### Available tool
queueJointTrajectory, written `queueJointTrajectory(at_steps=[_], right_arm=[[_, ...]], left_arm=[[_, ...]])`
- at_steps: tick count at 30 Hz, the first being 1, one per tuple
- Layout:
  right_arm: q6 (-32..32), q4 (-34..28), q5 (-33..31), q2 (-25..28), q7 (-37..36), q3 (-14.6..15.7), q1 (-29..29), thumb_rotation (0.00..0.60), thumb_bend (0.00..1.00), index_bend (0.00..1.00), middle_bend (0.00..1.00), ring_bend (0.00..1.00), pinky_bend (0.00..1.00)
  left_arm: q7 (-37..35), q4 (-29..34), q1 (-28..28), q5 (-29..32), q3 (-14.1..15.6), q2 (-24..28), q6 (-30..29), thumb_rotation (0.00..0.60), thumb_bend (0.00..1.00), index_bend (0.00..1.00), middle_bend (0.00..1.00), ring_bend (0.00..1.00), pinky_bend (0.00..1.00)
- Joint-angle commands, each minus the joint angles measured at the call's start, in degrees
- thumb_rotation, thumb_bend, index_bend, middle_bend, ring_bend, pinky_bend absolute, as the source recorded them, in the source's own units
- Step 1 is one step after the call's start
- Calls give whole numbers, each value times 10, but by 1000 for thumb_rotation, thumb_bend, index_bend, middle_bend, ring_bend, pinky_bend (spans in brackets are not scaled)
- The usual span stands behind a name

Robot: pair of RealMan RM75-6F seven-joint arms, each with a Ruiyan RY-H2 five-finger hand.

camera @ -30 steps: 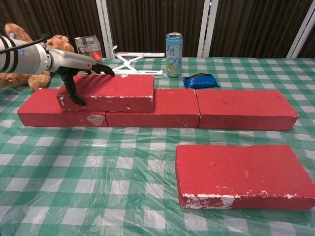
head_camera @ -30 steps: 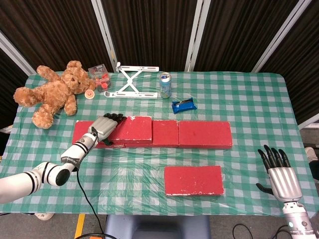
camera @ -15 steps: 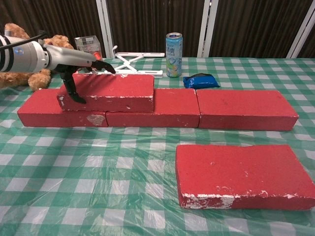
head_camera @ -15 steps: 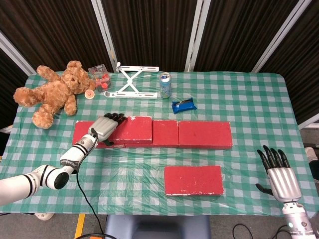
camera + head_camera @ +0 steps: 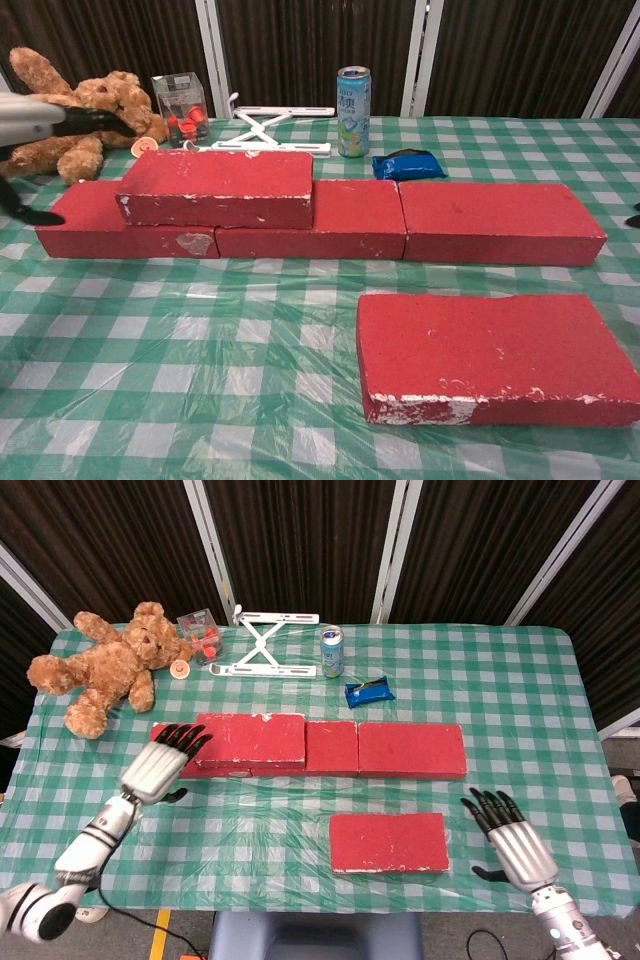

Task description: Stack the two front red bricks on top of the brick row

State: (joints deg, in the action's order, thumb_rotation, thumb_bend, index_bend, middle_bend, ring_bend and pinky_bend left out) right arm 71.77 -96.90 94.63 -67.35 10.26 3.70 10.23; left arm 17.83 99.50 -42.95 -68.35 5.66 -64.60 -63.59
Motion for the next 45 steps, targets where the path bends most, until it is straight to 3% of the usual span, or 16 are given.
queueJointTrajectory(at_steps=[1,4,8,13,22,31,32,35,37,40,45], right_arm=[[-54,-52,14,2,9,12,34,600,116,0,0,0,0],[-89,-85,-5,-4,41,9,51,600,116,0,0,0,0],[-114,-103,-46,-25,67,-7,64,600,116,0,0,0,0],[-122,-98,-70,-43,77,-13,67,600,116,0,0,0,0],[-192,-55,-217,-111,134,-49,113,600,116,0,0,0,0],[-203,-37,-268,-137,151,-51,138,600,116,1,0,0,0],[-200,-36,-269,-138,152,-52,139,600,116,27,9,0,7],[-193,-37,-269,-141,148,-49,140,600,116,368,226,108,225],[-185,-37,-257,-139,144,-46,140,600,118,501,323,214,334],[-161,-42,-227,-136,128,-45,135,600,120,577,388,290,376],[-123,-54,-173,-114,83,-59,134,600,125,617,415,296,377]], left_arm=[[-39,-24,123,-103,66,-8,-123,600,259,0,0,0,64],[-75,-68,171,-134,77,-31,-165,600,261,0,0,0,63],[-114,-109,206,-150,80,-46,-180,600,260,0,0,0,63],[-127,-125,215,-155,75,-51,-181,600,261,0,0,0,62],[-176,-189,258,-164,46,-77,-204,600,260,0,0,0,62],[-191,-198,270,-183,27,-76,-200,600,264,0,0,0,59],[-193,-198,271,-185,25,-75,-200,600,263,0,0,0,59],[-195,-199,274,-188,20,-75,-197,600,263,0,0,0,58],[-194,-200,276,-189,16,-75,-194,600,263,0,0,0,58],[-194,-201,279,-189,11,-75,-189,600,263,0,0,0,58],[-189,-200,284,-192,4,-75,-186,600,264,0,0,0,58]])
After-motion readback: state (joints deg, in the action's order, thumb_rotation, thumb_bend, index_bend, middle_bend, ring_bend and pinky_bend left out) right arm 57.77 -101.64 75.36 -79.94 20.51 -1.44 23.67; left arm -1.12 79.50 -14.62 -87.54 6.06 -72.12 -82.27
